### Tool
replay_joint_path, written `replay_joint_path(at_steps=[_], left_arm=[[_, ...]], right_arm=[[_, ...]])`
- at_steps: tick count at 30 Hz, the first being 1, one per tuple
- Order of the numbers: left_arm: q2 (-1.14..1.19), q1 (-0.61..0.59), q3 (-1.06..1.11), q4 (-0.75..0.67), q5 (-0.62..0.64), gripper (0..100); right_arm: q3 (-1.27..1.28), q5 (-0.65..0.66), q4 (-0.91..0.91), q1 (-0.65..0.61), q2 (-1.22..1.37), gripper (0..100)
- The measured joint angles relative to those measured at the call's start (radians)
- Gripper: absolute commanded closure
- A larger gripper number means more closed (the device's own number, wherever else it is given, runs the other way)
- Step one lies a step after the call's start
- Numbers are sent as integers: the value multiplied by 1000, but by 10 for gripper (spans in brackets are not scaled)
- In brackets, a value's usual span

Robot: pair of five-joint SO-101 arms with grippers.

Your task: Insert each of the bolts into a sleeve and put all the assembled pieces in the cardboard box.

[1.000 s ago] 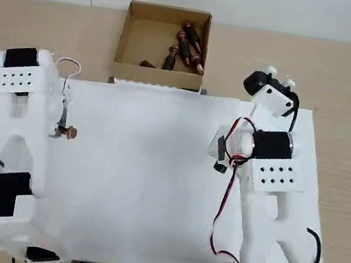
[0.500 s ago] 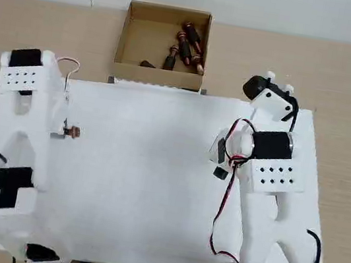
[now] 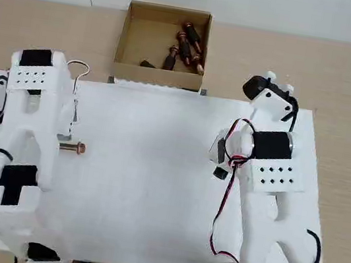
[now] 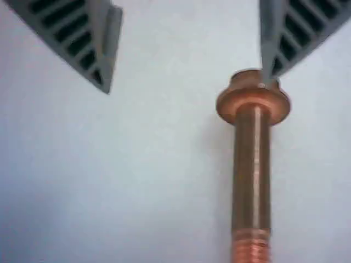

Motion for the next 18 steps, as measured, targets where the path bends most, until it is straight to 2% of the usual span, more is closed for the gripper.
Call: replay_joint_path(at_steps=[4,11,18], left_arm=[[0,0,0,0,-236,827],[0,0,-25,5,-821,829],[0,0,-141,38,-1332,830]], right_arm=[[0,0,0,0,0,995],[0,0,0,0,0,995],[0,0,0,0,0,995]])
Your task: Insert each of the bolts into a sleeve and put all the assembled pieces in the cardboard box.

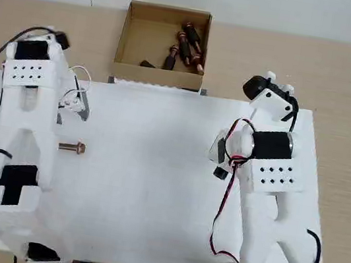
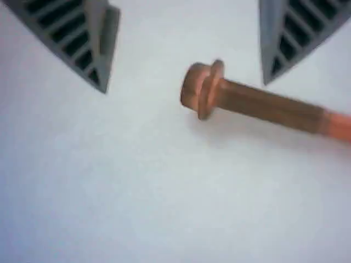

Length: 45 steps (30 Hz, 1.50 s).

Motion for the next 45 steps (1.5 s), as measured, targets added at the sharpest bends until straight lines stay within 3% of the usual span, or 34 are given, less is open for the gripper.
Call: replay_joint_path(at_steps=[6,9,17,26,34,45], left_arm=[[0,-8,-8,3,-459,831],[8,-35,-8,3,-618,831],[9,-66,-8,3,-1023,831],[9,-66,38,3,-1341,831],[9,-35,72,5,-1462,830],[86,-28,84,5,-1484,830]], right_arm=[[0,0,0,0,0,995],[0,0,0,0,0,995],[0,0,0,0,0,995],[0,0,0,0,0,995],[0,0,0,0,0,995],[0,0,0,0,0,995]])
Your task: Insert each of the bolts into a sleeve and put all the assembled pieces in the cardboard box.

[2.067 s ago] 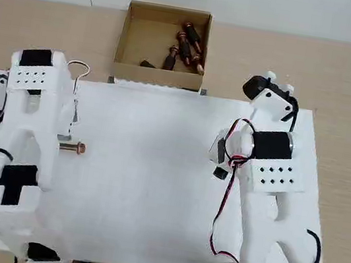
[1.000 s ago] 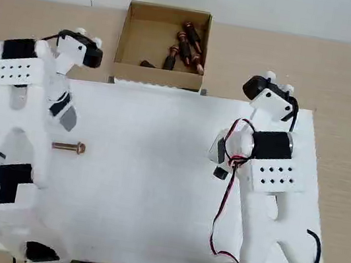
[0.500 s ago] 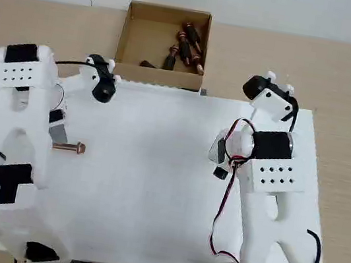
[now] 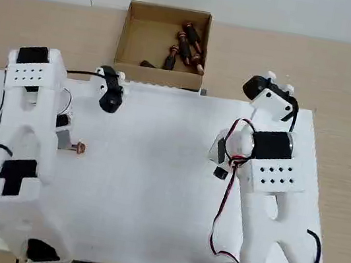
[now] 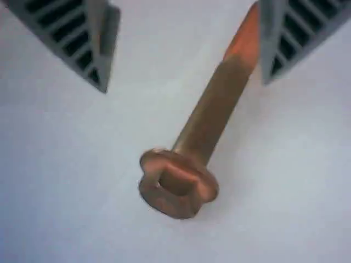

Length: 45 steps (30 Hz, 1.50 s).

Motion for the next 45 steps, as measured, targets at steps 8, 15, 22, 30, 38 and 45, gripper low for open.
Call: replay_joint_path(at_steps=[8,15,22,30,38,45], left_arm=[[95,0,0,-8,-9,830],[166,0,0,-49,-9,990],[166,6,-2,-43,-9,995],[63,68,-12,-9,52,995],[-173,206,3,-3,364,995],[-313,318,3,0,729,995]], right_arm=[[0,0,0,0,0,995],[0,0,0,0,0,995],[0,0,0,0,0,995],[0,0,0,0,0,995],[0,5,0,0,-11,995],[0,104,0,-2,-201,996]])
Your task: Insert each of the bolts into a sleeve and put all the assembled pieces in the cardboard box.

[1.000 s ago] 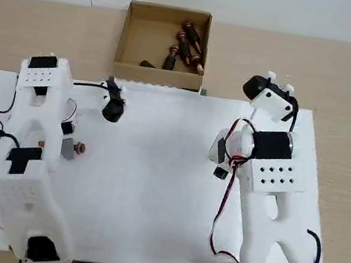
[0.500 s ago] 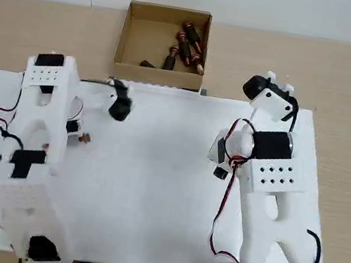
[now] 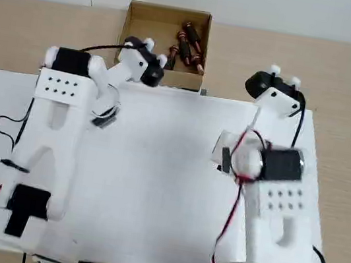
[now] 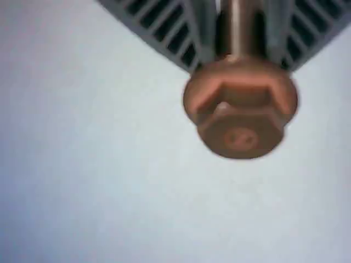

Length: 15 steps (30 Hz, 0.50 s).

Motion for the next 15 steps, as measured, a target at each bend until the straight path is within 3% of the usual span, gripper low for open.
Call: replay_joint_path(at_steps=[8,15], left_arm=[[-287,152,14,-9,327,995],[-546,164,218,-173,523,995]], right_arm=[[0,64,54,0,-170,996],[0,71,126,0,-348,996]])
